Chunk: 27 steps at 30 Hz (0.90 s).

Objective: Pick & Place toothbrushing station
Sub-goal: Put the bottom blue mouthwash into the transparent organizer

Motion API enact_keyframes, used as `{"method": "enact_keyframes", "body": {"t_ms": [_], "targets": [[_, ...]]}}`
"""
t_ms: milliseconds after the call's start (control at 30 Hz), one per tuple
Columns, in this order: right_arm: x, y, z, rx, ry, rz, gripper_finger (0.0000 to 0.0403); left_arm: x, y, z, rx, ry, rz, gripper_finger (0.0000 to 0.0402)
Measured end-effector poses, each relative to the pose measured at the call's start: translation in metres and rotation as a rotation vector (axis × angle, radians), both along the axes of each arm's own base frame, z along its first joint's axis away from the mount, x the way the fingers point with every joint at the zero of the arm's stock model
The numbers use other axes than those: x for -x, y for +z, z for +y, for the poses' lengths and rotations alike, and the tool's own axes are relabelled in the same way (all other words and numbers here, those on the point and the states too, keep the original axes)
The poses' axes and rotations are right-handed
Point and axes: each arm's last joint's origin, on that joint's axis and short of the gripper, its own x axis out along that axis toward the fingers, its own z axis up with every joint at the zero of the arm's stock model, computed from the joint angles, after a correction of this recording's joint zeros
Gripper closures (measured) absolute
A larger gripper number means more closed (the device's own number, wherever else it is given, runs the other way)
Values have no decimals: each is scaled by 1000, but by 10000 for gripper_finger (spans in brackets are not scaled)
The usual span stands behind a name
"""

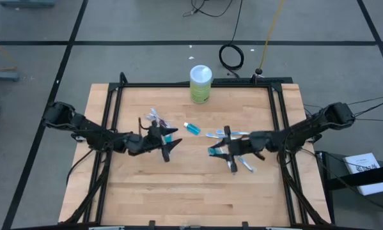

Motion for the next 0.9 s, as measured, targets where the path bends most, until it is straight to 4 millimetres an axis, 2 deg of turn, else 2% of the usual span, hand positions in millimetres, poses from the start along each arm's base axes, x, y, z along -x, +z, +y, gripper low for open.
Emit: {"method": "enact_keyframes", "body": {"t_ms": [133,233,567,700,900], "targets": [[0,21,-8,-38,129,-211,302,-3,5,6,-14,-48,-46,158],[0,27,-14,-42,153,-282,303,-15,8,9,-26,-84,-44,158],[-2,27,-20,-36,128,-288,304,-102,15,-9,-263,-285,-19,158],[-2,26,-20,-35,128,-284,301,-124,17,-13,-270,-320,-38,158],[-2,27,-20,-32,127,-290,303,-141,20,-8,-258,-299,-58,158]]}}
